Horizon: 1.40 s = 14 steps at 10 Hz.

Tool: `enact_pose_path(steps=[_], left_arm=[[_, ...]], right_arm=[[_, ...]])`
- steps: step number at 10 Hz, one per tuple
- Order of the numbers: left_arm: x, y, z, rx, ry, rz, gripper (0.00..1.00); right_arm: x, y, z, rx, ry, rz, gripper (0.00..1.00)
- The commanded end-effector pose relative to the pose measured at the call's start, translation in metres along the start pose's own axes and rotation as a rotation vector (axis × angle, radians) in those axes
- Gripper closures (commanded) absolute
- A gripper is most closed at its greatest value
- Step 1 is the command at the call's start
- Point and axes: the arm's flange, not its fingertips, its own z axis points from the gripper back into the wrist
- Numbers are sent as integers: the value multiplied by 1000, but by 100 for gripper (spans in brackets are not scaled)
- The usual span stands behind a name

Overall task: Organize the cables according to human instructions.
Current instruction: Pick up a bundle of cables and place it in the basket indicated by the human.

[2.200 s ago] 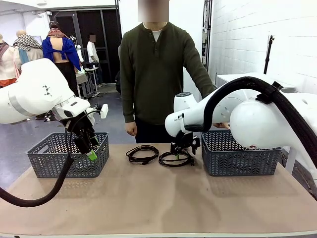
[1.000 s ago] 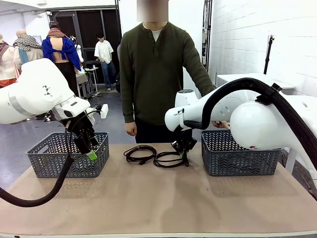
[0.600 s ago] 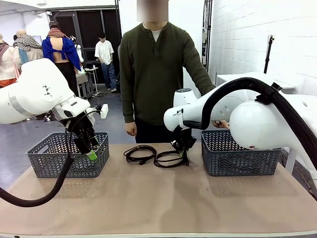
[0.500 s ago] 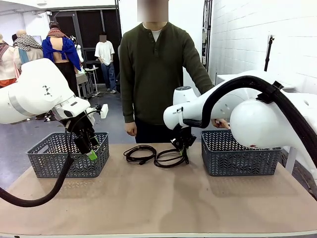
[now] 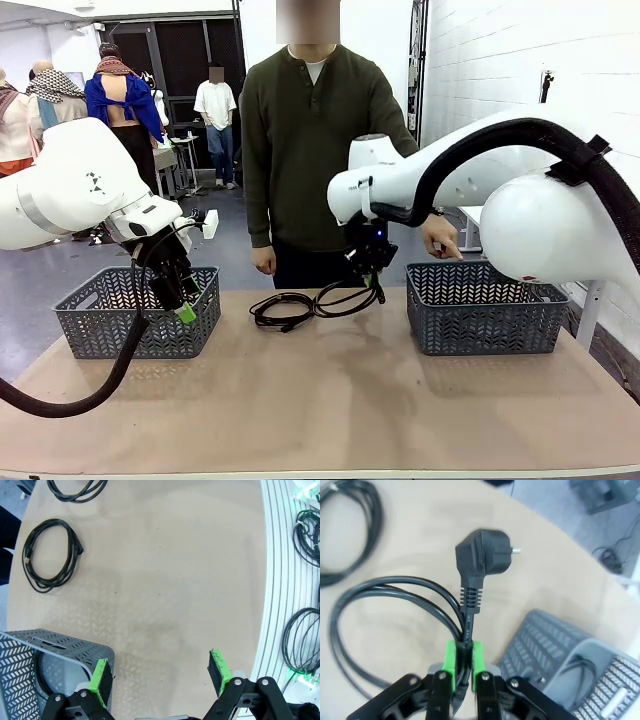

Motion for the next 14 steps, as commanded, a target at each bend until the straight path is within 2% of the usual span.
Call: enact_pose_path(steps=[1, 4, 6, 8, 10, 11, 14], left_arm=[[0, -1, 1, 2, 0, 1, 0], [0, -1, 1, 2, 0, 1, 0], [0, -1, 1, 2, 0, 1, 0], [0, -1, 1, 2, 0, 1, 0], [0, -1, 1, 2, 0, 1, 0], [0, -1, 1, 2, 0, 1, 0], [0, -1, 1, 2, 0, 1, 0]], right_arm=[[2, -6, 30, 41, 29, 40, 100], [-25, -29, 72, 65, 24, 57, 100], [-45, -55, 88, 49, -10, -10, 100], [-62, -81, 96, 44, -35, -71, 100], [-73, -91, 92, 48, -59, -109, 100], [-51, -93, 102, 28, -13, -70, 100], [-51, -93, 102, 28, -13, -70, 100]])
